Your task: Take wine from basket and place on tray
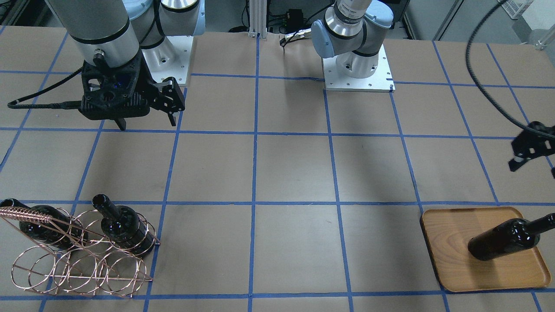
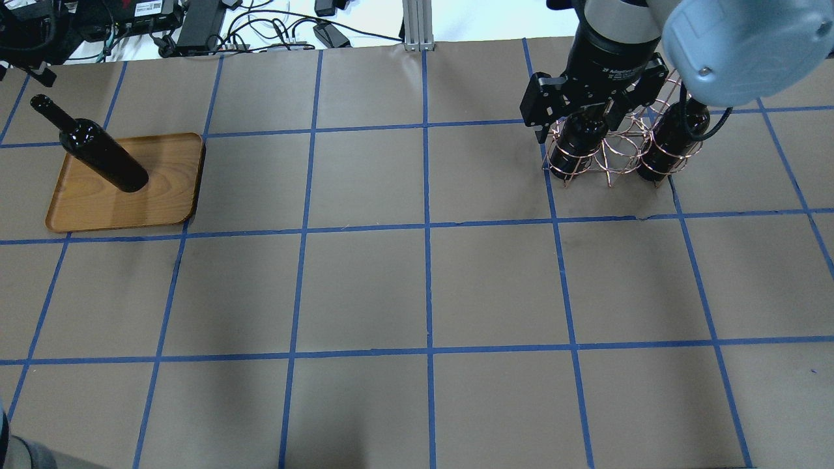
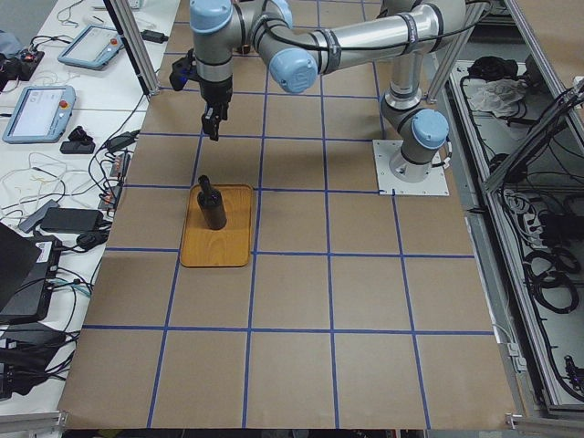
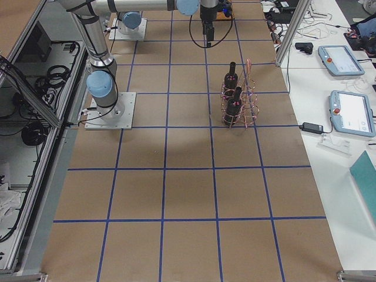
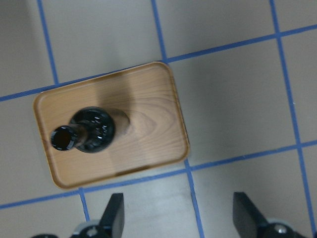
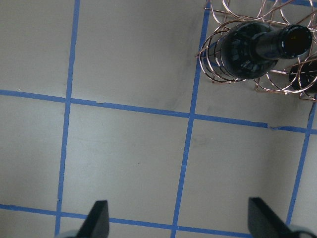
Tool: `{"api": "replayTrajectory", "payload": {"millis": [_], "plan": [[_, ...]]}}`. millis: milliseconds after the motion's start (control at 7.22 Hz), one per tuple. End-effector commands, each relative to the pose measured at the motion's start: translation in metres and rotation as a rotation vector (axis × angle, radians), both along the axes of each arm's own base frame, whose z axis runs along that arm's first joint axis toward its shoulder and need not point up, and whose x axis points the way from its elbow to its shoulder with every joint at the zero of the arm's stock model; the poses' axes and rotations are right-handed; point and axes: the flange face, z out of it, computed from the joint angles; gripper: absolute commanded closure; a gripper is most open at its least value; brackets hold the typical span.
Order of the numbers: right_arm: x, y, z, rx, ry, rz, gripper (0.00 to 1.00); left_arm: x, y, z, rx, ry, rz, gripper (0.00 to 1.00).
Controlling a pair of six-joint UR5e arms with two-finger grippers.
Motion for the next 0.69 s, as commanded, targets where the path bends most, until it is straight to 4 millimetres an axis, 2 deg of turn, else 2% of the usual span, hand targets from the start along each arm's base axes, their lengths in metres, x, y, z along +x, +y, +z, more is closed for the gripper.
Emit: {"api": "replayTrajectory", "payload": {"millis": [0,277,416,554], "plan": [[-0.002,0.0,-0.001,0.001,0.019,0.001,0.0,-0.123,0.027,-0.005,0.041,0.001,0.034,0.2],[-0.002,-0.001,0.0,-0.011,0.018,0.001,0.0,-0.219,0.055,-0.01,0.045,0.015,0.132,0.2],[-0.002,-0.002,0.001,-0.014,0.018,0.001,0.0,-0.253,0.067,-0.007,0.039,0.02,0.092,0.2],[-0.003,0.0,-0.001,0.002,0.021,-0.001,0.0,-0.272,0.079,0.0,0.027,0.018,0.058,0.19]]}}
